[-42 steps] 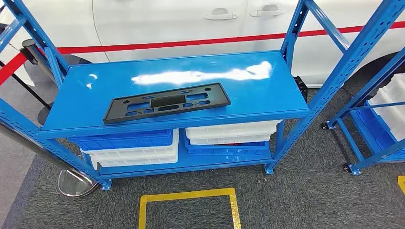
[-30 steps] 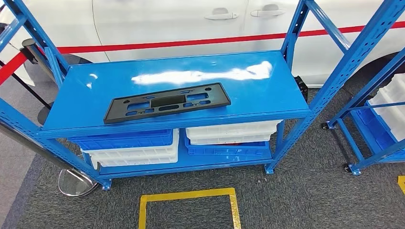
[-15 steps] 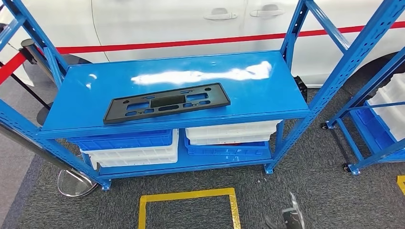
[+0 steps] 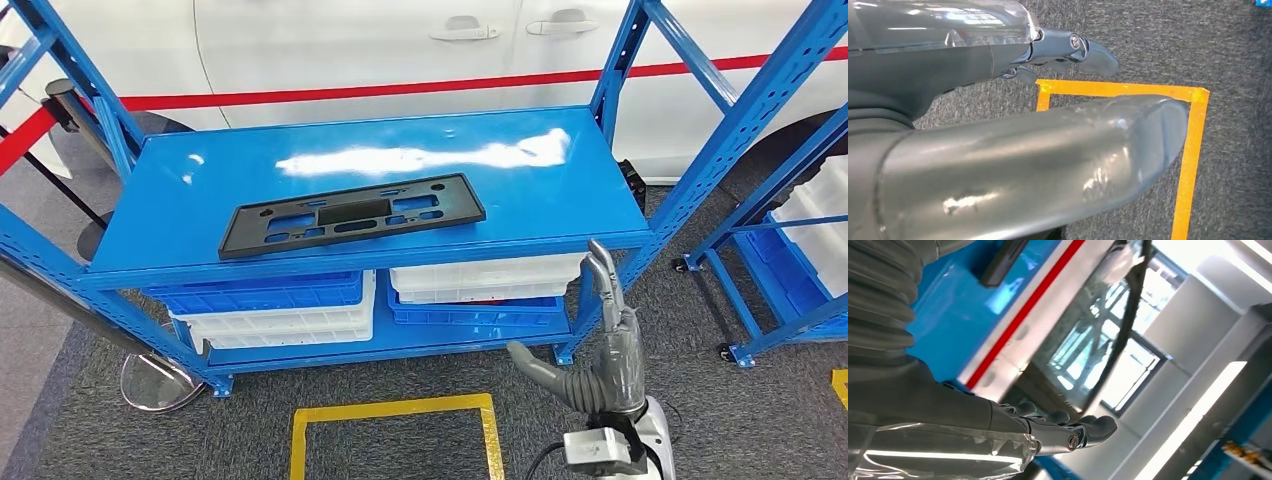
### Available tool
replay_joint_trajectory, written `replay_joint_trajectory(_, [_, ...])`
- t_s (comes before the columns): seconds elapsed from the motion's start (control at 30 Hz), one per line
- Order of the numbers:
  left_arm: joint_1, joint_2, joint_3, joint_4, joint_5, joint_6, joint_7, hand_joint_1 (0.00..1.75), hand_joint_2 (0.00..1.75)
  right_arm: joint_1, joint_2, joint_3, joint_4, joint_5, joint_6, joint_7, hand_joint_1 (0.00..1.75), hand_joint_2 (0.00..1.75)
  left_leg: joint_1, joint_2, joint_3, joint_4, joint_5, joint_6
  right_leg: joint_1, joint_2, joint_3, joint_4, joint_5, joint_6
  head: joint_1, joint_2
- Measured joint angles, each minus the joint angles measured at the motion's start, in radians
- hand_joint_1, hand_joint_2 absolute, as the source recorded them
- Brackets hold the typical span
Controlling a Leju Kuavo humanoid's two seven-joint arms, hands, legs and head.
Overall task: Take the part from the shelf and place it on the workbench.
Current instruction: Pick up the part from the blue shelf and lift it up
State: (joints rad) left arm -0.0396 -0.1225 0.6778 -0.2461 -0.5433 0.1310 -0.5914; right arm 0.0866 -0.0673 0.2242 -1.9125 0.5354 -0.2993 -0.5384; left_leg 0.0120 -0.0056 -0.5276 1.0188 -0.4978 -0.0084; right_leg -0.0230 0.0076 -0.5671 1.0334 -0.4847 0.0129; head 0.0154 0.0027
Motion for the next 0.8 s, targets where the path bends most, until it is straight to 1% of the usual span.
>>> replay_joint_trajectory(0.07, [0.0,0.0,0.002,0.0,-0.006,0.001,0.003,0.0,0.0,-0.003,-0.019,0.046,-0.029,0.01,0.006,0.031,0.0,1.75,-0.001,0.0,-0.001,0.001,0.0,0.001,-0.002,0.0,0.0,-0.001,0.001,0.001,0.0,0.0])
replay_joint_trajectory(0.17, [0.0,0.0,0.007,0.0,-0.012,0.0,0.004,0.0,0.0,-0.012,-0.04,0.107,-0.039,-0.02,0.058,0.13,0.0,1.75,-0.001,0.0,-0.002,0.003,-0.001,0.002,-0.005,0.0,0.0,-0.002,0.002,0.002,0.0,0.0])
replay_joint_trajectory(0.23, [0.0,0.0,0.012,0.0,-0.017,-0.005,0.003,0.0,0.0,-0.017,-0.046,0.142,-0.033,-0.062,0.108,0.203,0.0,0.87,-0.002,0.0,-0.002,0.004,-0.002,0.003,-0.006,0.0,0.0,-0.002,0.002,0.004,0.0,0.0])
replay_joint_trajectory(0.3, [0.0,0.0,0.019,0.0,-0.025,-0.012,0.002,0.0,0.0,-0.024,-0.053,0.17,-0.016,-0.091,0.149,0.262,0.0,0.87,-0.003,0.0,-0.004,0.007,-0.003,0.006,-0.007,0.0,0.0,-0.002,0.003,0.006,0.0,0.0])
replay_joint_trajectory(0.37, [-0.001,0.0,0.023,0.0,-0.035,-0.017,0.002,0.0,0.0,-0.031,-0.058,0.19,0.009,-0.078,0.158,0.299,0.0,1.75,-0.003,0.0,-0.006,0.012,-0.004,0.01,-0.008,-0.001,0.0,-0.003,0.004,0.009,0.0,0.0])
replay_joint_trajectory(0.43, [-0.001,0.0,0.025,0.0,-0.045,-0.017,0.002,0.0,0.0,-0.037,-0.059,0.209,0.033,0.02,0.113,0.32,0.0,1.75,-0.005,0.0,-0.009,0.011,-0.002,0.017,-0.009,-0.001,0.001,-0.007,0.007,0.016,-0.001,0.0])
replay_joint_trajectory(0.5, [-0.002,-0.002,0.026,0.0,-0.057,-0.015,0.002,0.0,0.0,-0.047,-0.057,0.229,0.055,0.203,0.026,0.349,0.0,1.75,0.003,0.001,0.0,-0.006,0.01,0.028,-0.008,-0.002,0.002,-0.007,0.005,0.022,0.0,0.0])
replay_joint_trajectory(0.53, [-0.003,-0.003,0.026,0.0,-0.063,-0.013,0.003,0.0,0.0,-0.053,-0.056,0.238,0.067,0.309,-0.019,0.369,0.0,1.75,0.006,0.003,0.004,-0.017,0.017,0.034,-0.006,-0.003,-0.006,0.01,-0.008,0.024,0.001,0.0])
replay_joint_trajectory(0.57, [-0.003,-0.004,0.026,0.0,-0.069,-0.012,0.004,0.0,0.0,-0.059,-0.055,0.248,0.08,0.409,-0.058,0.39,0.0,1.75,0.01,0.004,0.008,-0.025,0.022,0.039,-0.006,-0.004,-0.024,0.048,-0.031,0.025,0.002,0.0])
replay_joint_trajectory(0.63, [-0.004,-0.005,0.026,0.0,-0.082,-0.009,0.008,0.0,0.0,-0.067,-0.051,0.267,0.114,0.586,-0.126,0.428,0.0,1.75,0.009,0.006,0.008,-0.027,0.024,0.041,-0.006,-0.004,-0.085,0.17,-0.087,0.029,0.003,0.0])
replay_joint_trajectory(0.67, [-0.004,-0.005,0.026,0.0,-0.09,-0.008,0.01,0.0,0.0,-0.071,-0.047,0.277,0.134,0.664,-0.16,0.444,0.0,1.75,0.009,0.006,0.007,-0.027,0.024,0.041,-0.007,-0.004,-0.113,0.222,-0.101,0.031,0.003,0.0])
replay_joint_trajectory(0.7, [-0.005,-0.005,0.026,0.0,-0.099,-0.006,0.014,0.0,0.0,-0.077,-0.042,0.288,0.162,0.746,-0.199,0.46,0.0,1.75,0.009,0.005,0.008,-0.026,0.022,0.039,-0.008,-0.005,-0.126,0.242,-0.095,0.033,0.003,0.0])
replay_joint_trajectory(0.73, [-0.006,-0.006,0.026,0.0,-0.108,-0.004,0.017,0.0,0.0,-0.085,-0.034,0.298,0.193,0.823,-0.237,0.477,0.0,1.75,0.01,0.004,0.01,-0.025,0.02,0.036,-0.009,-0.005,-0.119,0.221,-0.069,0.033,0.003,0.0])
replay_joint_trajectory(0.77, [-0.009,-0.006,0.025,0.0,-0.116,-0.002,0.021,0.0,0.0,-0.096,-0.026,0.309,0.227,0.89,-0.27,0.493,0.0,1.75,0.012,0.003,0.013,-0.023,0.017,0.031,-0.011,-0.006,-0.096,0.167,-0.03,0.033,0.003,0.0])
replay_joint_trajectory(0.8, [-0.012,-0.007,0.024,0.0,-0.125,-0.001,0.024,0.0,0.0,-0.109,-0.017,0.322,0.264,0.944,-0.3,0.512,0.0,1.75,0.013,0.003,0.015,-0.021,0.013,0.025,-0.011,-0.006,-0.067,0.103,0.001,0.032,0.003,0.0])
